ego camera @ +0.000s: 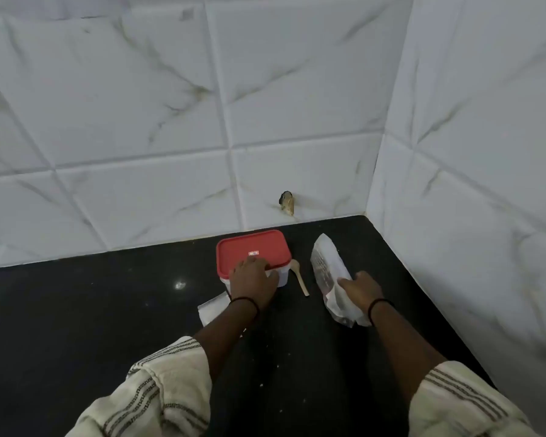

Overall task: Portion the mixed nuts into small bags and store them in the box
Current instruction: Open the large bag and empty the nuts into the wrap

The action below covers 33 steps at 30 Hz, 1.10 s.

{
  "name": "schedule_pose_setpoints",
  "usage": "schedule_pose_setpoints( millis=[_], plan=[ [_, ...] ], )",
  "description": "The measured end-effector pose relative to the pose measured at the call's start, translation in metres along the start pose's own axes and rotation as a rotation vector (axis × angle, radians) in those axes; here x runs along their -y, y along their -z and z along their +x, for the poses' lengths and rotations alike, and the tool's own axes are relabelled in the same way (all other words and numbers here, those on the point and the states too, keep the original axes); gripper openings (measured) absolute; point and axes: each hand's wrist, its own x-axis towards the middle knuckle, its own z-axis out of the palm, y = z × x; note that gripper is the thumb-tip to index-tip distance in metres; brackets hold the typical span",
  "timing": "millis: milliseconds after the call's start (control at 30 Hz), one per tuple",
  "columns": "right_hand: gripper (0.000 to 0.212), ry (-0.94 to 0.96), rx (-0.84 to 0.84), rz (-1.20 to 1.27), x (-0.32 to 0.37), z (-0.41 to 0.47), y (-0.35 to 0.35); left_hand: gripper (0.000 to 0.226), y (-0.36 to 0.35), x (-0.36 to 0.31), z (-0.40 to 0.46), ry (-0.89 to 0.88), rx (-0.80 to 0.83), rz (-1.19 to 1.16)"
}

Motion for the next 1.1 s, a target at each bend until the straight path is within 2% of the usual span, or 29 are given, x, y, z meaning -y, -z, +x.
schedule_pose_setpoints(
  millis=[200,400,667,833,967,1100],
  plan=[
    [0.053,0.018,0.074,-0.016,0.004,0.007,0.009,0.025,-0.009,-0.005,0.005,0.052,-0.035,-0.011],
    [0.045,-0.107,0.225,0.195,0.022,0.002,0.022,0.023,-0.004,0.001,0.007,0.015,-0.194,-0.016],
    [0.042,-0.024,0.133,0.222,0.053,-0.017,0.03,0.015,0.004,0.016,0.004,0.035,-0.191,-0.19],
    [0.03,0.171,0.133,0.077,0.075,-0.06,0.034,0.014,0.018,0.014,-0.007,0.073,0.004,-0.47],
    [0.028,0.296,0.198,-0.014,0.079,-0.109,0.023,0.029,0.033,0.011,-0.026,0.157,0.19,-0.7],
    [0.02,0.32,0.311,-0.066,0.062,-0.149,-0.011,0.054,0.048,0.005,-0.057,0.302,0.463,-0.974]
  ],
)
